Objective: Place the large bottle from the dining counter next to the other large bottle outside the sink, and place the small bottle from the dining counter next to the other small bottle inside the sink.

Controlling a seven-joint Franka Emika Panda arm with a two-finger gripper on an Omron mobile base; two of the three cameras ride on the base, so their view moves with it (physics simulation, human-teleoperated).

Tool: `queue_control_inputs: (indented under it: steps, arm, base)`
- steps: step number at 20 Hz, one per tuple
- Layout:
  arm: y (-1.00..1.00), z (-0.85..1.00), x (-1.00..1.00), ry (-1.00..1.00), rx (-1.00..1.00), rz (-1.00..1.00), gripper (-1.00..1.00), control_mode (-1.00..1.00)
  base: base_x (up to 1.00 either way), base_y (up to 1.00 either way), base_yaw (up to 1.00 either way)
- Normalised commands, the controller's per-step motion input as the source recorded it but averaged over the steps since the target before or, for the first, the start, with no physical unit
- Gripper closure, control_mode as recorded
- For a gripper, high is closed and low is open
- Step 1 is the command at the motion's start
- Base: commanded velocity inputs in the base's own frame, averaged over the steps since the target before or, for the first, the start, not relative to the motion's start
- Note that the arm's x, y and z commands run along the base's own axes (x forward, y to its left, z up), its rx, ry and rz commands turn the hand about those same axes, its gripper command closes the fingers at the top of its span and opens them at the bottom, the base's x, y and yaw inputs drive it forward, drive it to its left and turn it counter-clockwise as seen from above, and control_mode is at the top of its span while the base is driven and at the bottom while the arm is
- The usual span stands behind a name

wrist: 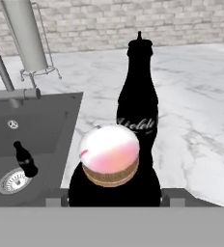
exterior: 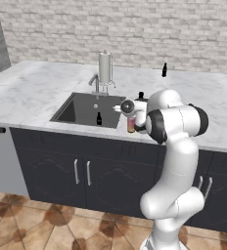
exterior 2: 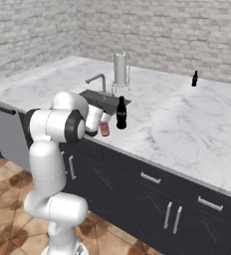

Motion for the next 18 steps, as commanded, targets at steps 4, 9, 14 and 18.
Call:
queue_control_inputs:
  steps: [4, 9, 14, 18]
  arm:
    - [-0.01, -0.01, 0.00, -0.03, 0.00, -0.01, -1.00, -1.00]
    - [-0.02, 0.05, 0.00, -0.06, 0.00, 0.00, -1.00, -1.00]
    - [0.00, 0.32, -0.06, -0.11, 0.00, 0.00, -1.00, -1.00]
    - [0.03, 0.63, -0.23, -0.15, 0.01, 0.00, -1.00, -1.00]
  base:
    - [0.00, 0.00, 0.00]
    - [0.00, 0.00, 0.00]
    - [0.00, 0.00, 0.00]
    - [0.00, 0.00, 0.00]
